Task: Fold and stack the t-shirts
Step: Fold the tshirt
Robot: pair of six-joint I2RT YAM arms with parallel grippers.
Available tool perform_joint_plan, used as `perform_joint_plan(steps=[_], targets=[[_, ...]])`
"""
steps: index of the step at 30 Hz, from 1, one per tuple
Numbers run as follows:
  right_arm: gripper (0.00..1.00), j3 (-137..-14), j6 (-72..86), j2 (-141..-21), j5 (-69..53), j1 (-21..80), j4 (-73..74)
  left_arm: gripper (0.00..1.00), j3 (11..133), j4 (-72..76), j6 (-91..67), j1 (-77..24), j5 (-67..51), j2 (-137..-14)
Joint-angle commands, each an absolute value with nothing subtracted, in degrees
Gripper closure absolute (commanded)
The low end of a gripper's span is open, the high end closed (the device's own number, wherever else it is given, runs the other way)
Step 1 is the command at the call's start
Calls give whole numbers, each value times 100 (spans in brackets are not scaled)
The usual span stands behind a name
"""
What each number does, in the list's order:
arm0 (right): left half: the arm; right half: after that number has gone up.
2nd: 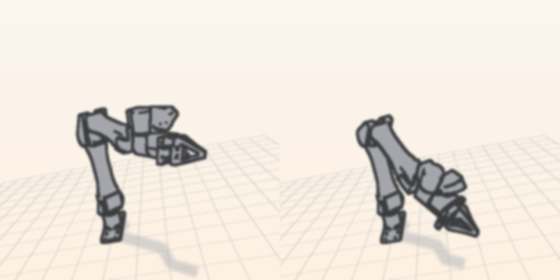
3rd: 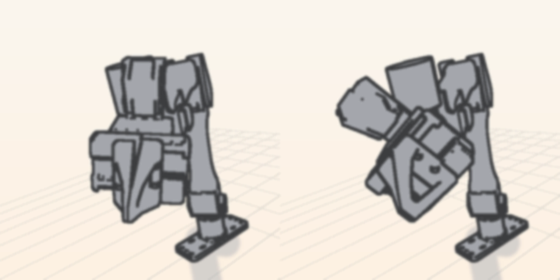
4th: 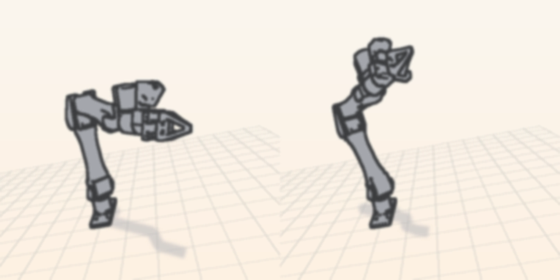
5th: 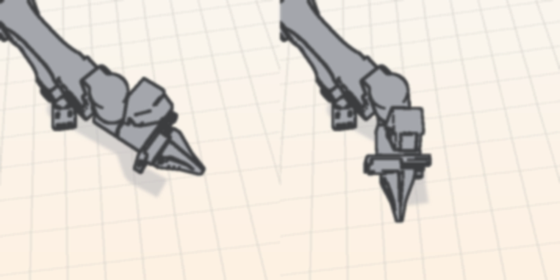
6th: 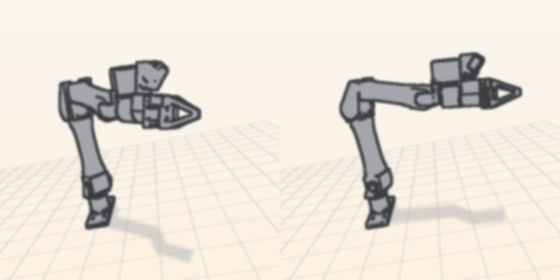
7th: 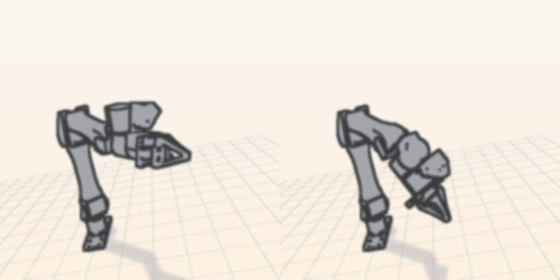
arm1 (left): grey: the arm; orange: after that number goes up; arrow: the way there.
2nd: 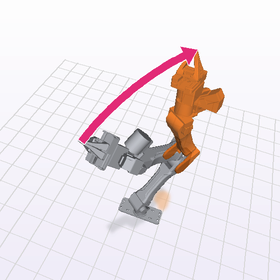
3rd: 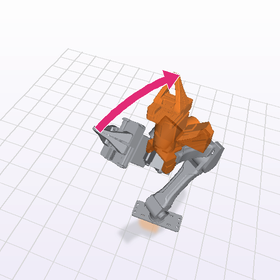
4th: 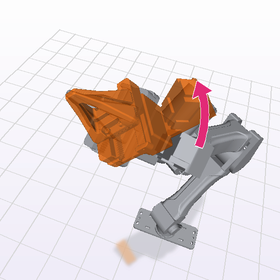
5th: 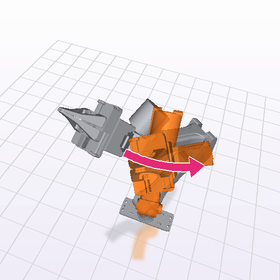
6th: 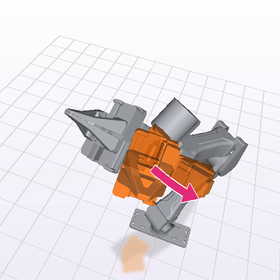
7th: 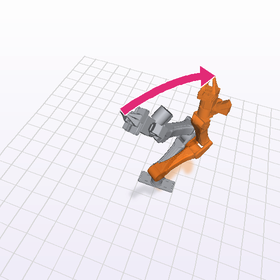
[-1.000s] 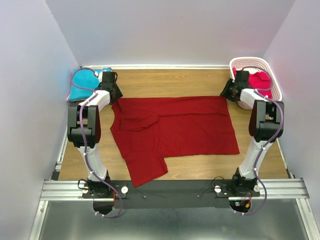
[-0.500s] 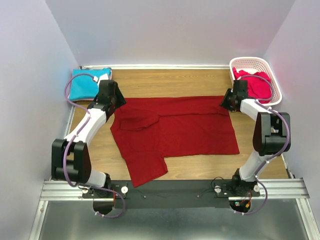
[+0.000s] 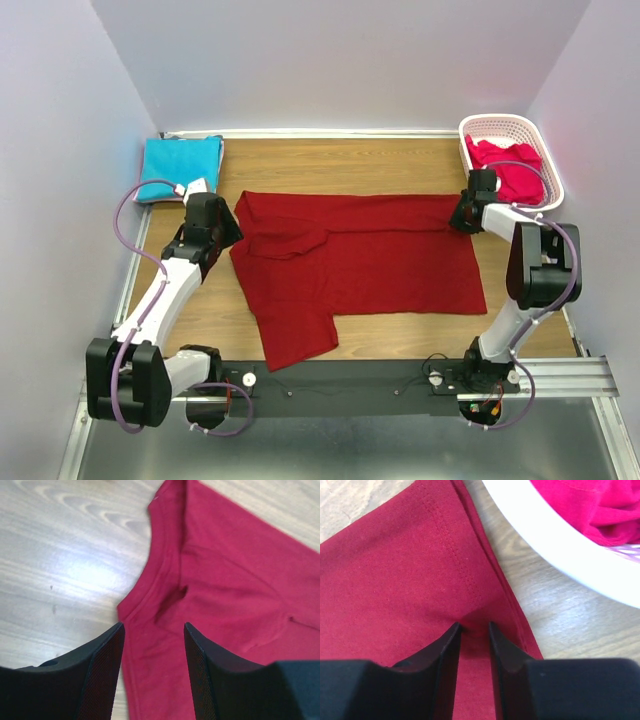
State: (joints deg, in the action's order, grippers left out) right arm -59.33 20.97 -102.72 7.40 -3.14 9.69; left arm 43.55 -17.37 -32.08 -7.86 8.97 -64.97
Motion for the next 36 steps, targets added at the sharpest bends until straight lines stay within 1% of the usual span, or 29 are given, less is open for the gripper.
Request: perform_joint_plan(steps=[1,5,7,8,10,11,13,17,20,24,31,36], targets=[[61,-5871,1802,-10011,803,-352,1186,41,4280,-1890,-3103,-765,1038,-6399],[55,-5967,1705,-9608,238,-10,1239,41,4263,-1802,-3085,-765,739,-6442],[55,-6011,1627,-9458,36,403,1239,40,4228,-1714,-3041,-773,459,-6530],[55,-6047,1565,-9405,-313,796,1231,39,4201,-1679,-3032,-791,387,-6591],[54,-6196,1319,-9325,-587,1289,1230,37,4192,-1574,-2997,-826,229,-6802],[53,-6266,1092,-9325,-598,1840,1230,36,4166,-1512,-2945,-861,202,-6933],[51,-6389,854,-9360,-502,2405,1222,33,4166,-1424,-2874,-896,176,-7066],[46,-6915,133,-9859,-72,3819,1178,32,4219,-1152,-2769,-914,176,-7417],[45,-7328,-298,-10325,130,4401,1134,32,4333,-1072,-2699,-923,106,-7760],[46,-7768,-684,-10931,439,4841,1099,37,4596,-1064,-2584,-940,35,-8234],[46,-8217,-1046,-11662,668,5185,1055,44,4887,-1002,-2470,-984,35,-8806],[46,-8420,-1204,-11970,1063,5282,1046,45,4913,-984,-2461,-984,-176,-8930]])
